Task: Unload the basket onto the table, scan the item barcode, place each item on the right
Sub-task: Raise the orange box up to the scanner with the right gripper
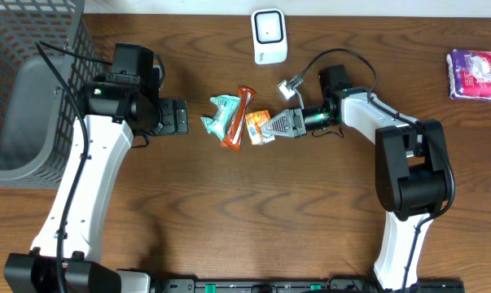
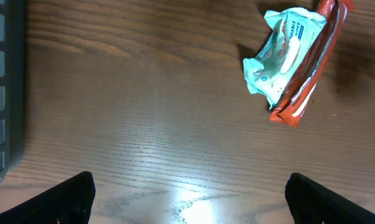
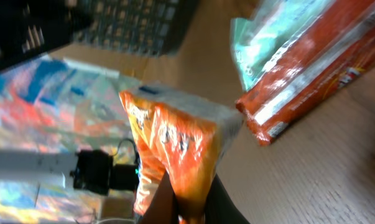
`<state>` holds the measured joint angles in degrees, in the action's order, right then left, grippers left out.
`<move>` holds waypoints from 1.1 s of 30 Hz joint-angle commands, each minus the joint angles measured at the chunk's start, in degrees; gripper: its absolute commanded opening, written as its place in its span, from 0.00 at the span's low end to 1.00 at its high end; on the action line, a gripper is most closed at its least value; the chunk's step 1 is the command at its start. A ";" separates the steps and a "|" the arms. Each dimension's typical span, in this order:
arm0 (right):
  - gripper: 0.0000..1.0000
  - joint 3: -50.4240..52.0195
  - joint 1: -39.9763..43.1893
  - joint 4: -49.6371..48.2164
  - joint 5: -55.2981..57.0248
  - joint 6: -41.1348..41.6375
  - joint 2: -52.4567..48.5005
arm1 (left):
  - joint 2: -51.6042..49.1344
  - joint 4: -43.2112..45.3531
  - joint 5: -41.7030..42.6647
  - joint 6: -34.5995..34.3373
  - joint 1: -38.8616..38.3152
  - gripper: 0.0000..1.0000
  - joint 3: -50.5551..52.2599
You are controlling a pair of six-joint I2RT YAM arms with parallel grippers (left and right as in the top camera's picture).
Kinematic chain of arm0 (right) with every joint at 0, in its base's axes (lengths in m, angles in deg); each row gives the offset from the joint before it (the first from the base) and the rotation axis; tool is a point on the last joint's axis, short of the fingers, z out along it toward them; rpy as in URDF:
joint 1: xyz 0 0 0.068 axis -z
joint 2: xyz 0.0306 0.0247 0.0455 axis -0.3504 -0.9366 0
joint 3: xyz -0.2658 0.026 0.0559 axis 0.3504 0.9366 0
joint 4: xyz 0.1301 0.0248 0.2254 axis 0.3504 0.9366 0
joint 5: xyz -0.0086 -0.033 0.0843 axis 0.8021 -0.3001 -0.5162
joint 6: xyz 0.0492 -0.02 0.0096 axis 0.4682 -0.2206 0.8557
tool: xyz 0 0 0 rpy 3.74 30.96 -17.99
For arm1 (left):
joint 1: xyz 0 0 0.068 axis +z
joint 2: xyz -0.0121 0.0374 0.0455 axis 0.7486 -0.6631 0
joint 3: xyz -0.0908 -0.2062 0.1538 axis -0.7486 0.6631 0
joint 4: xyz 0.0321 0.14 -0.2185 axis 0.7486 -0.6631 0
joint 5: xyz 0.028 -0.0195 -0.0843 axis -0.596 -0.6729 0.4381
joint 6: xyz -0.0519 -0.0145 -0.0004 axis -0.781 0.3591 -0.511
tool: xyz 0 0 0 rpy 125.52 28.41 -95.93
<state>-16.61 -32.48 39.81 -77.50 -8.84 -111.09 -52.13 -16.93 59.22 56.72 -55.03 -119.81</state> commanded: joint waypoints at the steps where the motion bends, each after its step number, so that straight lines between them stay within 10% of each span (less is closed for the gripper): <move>1: 0.01 -0.98 -0.09 -4.33 9.88 23.85 -0.09 | -0.22 -0.20 -0.92 -0.46 0.07 0.98 0.17; 8: 0.01 -10.56 -0.28 1.05 33.27 32.63 3.41 | -0.22 -0.17 -0.92 -0.46 0.07 0.98 0.17; 17: 0.01 -30.88 -7.23 18.38 95.86 31.82 5.33 | -0.22 -0.20 -0.92 -0.46 0.07 0.98 0.17; 33: 0.01 -30.99 -15.17 -3.10 107.97 18.47 2.67 | -0.22 -0.17 -0.92 -0.46 0.07 0.98 0.17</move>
<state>-47.19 -46.38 39.09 27.61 14.68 -106.63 -52.13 -16.91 59.22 56.72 -55.03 -119.81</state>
